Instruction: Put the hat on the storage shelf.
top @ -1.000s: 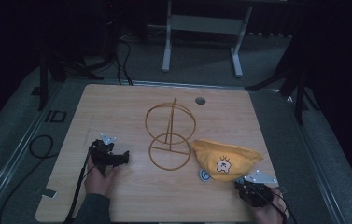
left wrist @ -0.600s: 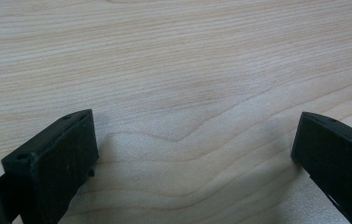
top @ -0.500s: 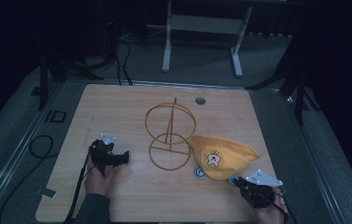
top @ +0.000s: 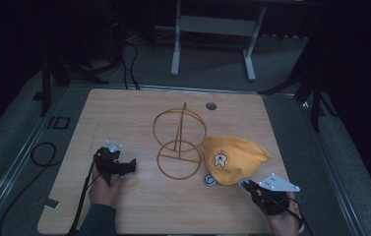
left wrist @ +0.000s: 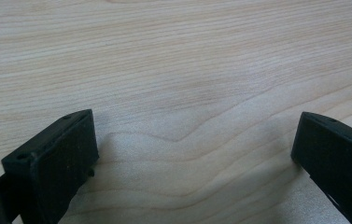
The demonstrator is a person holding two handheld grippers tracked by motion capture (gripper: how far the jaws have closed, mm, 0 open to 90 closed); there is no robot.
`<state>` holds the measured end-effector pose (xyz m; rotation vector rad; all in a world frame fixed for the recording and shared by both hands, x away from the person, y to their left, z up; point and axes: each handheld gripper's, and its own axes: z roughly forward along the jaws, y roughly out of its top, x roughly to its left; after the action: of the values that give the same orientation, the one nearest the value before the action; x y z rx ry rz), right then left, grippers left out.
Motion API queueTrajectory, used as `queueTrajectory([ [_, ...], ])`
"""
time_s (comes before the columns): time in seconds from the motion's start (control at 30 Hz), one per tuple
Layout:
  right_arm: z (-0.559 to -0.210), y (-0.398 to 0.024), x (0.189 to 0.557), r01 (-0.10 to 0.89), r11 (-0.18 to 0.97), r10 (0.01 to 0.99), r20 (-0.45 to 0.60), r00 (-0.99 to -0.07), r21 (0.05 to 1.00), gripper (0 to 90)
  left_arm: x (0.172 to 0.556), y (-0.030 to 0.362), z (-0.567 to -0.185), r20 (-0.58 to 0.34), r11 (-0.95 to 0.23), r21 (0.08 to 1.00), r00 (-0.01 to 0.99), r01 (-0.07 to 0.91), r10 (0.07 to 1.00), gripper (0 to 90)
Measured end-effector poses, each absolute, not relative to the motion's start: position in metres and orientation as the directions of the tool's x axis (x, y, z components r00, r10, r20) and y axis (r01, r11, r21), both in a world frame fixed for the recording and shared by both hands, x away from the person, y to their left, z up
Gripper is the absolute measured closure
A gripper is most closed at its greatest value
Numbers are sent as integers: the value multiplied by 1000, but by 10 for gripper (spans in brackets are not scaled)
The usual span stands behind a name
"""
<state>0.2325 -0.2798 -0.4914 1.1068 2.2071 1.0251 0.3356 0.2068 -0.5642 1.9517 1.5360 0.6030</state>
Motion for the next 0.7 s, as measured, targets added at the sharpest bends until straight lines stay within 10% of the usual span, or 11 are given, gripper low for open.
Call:
queueTrajectory([
  [0.7, -398, -271, 249, 288, 371, 739, -93, -667, 883, 828, 336, 207, -564, -6, -166, 684, 233, 710, 972, 4],
])
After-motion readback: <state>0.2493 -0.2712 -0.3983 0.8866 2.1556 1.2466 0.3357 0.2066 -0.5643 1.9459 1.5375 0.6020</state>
